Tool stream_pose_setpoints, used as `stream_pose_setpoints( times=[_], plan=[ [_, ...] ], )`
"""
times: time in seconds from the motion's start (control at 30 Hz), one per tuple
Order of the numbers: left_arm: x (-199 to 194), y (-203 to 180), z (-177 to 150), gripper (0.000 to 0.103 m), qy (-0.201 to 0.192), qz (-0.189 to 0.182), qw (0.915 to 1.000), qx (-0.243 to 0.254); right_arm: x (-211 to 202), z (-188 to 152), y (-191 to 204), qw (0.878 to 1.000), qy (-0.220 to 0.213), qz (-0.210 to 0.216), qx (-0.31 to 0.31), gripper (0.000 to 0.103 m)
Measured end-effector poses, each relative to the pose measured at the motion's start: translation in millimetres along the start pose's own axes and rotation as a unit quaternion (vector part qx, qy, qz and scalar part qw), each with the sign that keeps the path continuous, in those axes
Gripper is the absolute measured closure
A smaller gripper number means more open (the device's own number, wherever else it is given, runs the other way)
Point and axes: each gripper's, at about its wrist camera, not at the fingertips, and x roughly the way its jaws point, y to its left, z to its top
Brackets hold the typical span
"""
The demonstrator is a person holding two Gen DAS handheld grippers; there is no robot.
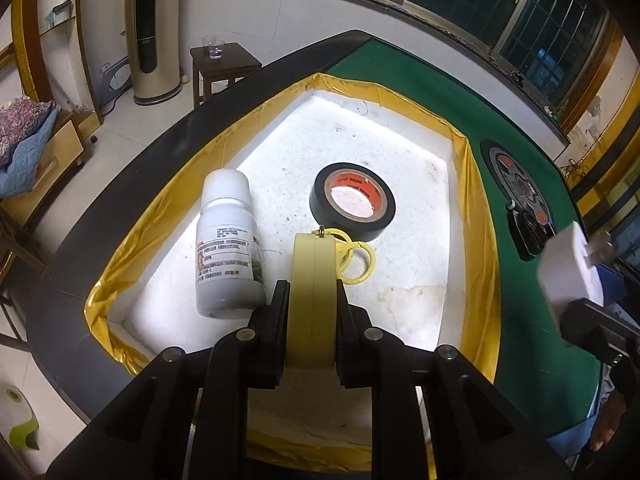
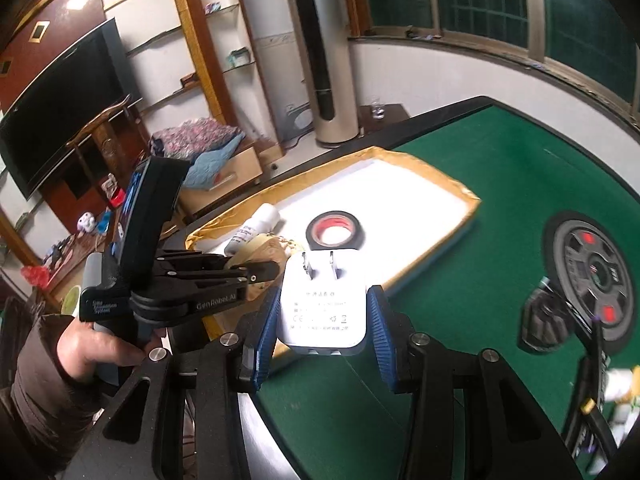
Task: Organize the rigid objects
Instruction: 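Carry the beige tape roll and white plug adapter over to the tray, then lower the plug adapter into the tray and open right tool while left tool lowers beige tape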
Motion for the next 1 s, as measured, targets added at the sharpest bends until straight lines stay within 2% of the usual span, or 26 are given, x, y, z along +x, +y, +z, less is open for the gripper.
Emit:
stream_pose_setpoints(
  times=[0.17,0.27,0.4,0.57,1.0],
  plan=[
    [1.9,0.6,3.6,0.086,0.000,0.004,1.0000,0.003,31.5,23.5,-2.9,0.999,0.033,0.005,-0.005,0.064],
    [1.4,3.2,3.3,0.086,-0.001,0.002,1.0000,0.000,61.4,34.1,-5.8,0.996,0.083,-0.006,-0.018,0.064],
    [-0.3,6.4,1.4,0.086,-0.002,-0.002,1.0000,-0.003,92.9,38.7,-4.7,0.989,0.140,-0.023,-0.040,0.064],
    [-2.4,8.6,-0.2,0.086,-0.002,-0.006,1.0000,-0.003,117.1,38.3,-10.1,0.982,0.178,-0.038,-0.055,0.065],
    [-2.2,7.7,1.0,0.086,-0.001,-0.004,1.0000,-0.002,130.8,56.7,-3.6,0.987,0.157,-0.034,-0.031,0.065]
  ],
)
